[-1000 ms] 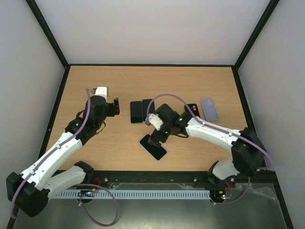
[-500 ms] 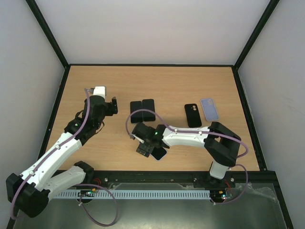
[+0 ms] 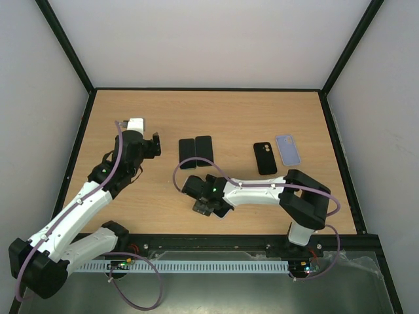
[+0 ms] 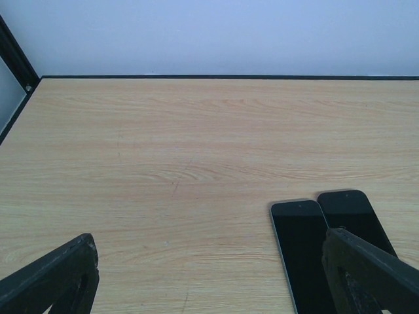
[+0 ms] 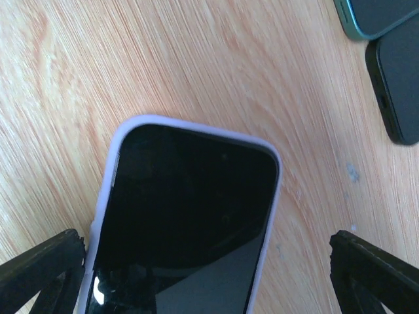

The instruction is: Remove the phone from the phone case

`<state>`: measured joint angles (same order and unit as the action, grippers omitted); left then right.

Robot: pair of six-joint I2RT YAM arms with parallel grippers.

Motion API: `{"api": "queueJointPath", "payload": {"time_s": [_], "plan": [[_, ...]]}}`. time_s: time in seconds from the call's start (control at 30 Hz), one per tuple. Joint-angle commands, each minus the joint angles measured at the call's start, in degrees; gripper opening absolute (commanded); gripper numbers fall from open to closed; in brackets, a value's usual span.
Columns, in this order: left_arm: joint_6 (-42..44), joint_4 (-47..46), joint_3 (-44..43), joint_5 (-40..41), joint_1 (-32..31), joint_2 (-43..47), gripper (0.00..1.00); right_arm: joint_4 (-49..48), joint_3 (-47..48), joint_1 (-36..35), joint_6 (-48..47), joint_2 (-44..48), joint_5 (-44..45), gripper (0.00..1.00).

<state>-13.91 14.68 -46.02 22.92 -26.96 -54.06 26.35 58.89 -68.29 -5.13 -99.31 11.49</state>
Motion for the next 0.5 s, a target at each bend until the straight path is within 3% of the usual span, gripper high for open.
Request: {"api": "queueJointPath", "payload": {"time_s": [0.0,0.1,0.37,0.47], "plan": [[0.5,0.0,-1.0,-0.5,0.3,0.8,0.92,3.3,-4.0,1.9,-1.0,3.1,3.4,0.97],[0.5,0.0,-1.0,-0.7,0.3,0.7,0.92,4.0,-4.2,5.4,-1.1,4.0,0.5,0.98],[0.6,-0.2,-0.8,-1.4,0.3,0.8,0.92,12.2,1.7,15.8,-8.0,4.4,-21.0,0.98],[0.7,-0.3,-0.8,-1.7,0.4,0.8,0.92,13.4,2.8,17.9,-9.8,5.0,-24.1,0.98]]}}
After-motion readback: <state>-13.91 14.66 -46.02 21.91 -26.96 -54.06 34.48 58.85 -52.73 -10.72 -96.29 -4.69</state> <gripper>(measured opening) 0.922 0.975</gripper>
